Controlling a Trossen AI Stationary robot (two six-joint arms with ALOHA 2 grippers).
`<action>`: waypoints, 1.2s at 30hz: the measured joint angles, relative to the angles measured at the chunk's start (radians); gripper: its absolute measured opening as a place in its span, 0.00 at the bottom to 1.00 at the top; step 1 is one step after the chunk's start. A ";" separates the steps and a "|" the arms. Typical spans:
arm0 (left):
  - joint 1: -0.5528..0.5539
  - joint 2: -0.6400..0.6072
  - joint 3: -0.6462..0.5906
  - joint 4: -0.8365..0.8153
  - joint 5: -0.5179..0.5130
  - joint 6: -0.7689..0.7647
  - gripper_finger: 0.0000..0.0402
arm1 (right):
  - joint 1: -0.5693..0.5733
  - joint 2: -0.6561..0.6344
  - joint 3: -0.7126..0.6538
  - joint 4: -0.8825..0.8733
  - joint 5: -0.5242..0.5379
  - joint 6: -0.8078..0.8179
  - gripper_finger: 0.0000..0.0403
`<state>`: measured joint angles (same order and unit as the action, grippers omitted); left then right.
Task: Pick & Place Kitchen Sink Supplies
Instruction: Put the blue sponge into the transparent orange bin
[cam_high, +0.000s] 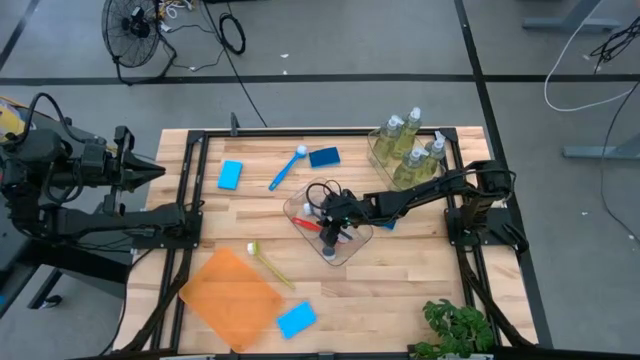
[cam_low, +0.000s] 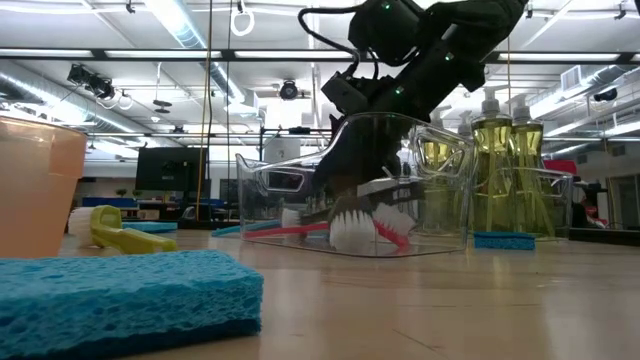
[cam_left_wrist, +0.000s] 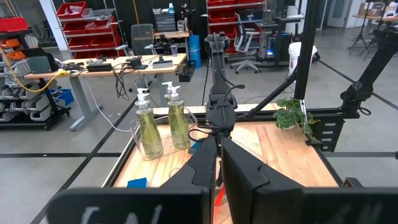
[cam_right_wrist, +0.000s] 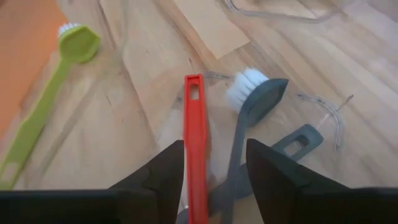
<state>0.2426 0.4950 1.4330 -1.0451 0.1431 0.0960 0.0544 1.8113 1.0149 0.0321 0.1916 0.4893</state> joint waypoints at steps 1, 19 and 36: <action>0.000 0.000 0.000 0.000 0.000 0.000 0.07 | 0.002 -0.005 0.000 -0.002 0.000 0.000 0.43; 0.000 0.000 0.000 0.000 0.000 0.000 0.07 | 0.062 -0.052 0.226 -0.028 -0.102 -0.132 0.41; 0.000 0.000 0.000 0.000 0.000 0.000 0.07 | 0.121 -0.090 0.338 -0.082 -0.271 -0.370 0.41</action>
<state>0.2425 0.4950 1.4330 -1.0451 0.1432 0.0963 0.1757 1.7212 1.3525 -0.0504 -0.0790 0.1196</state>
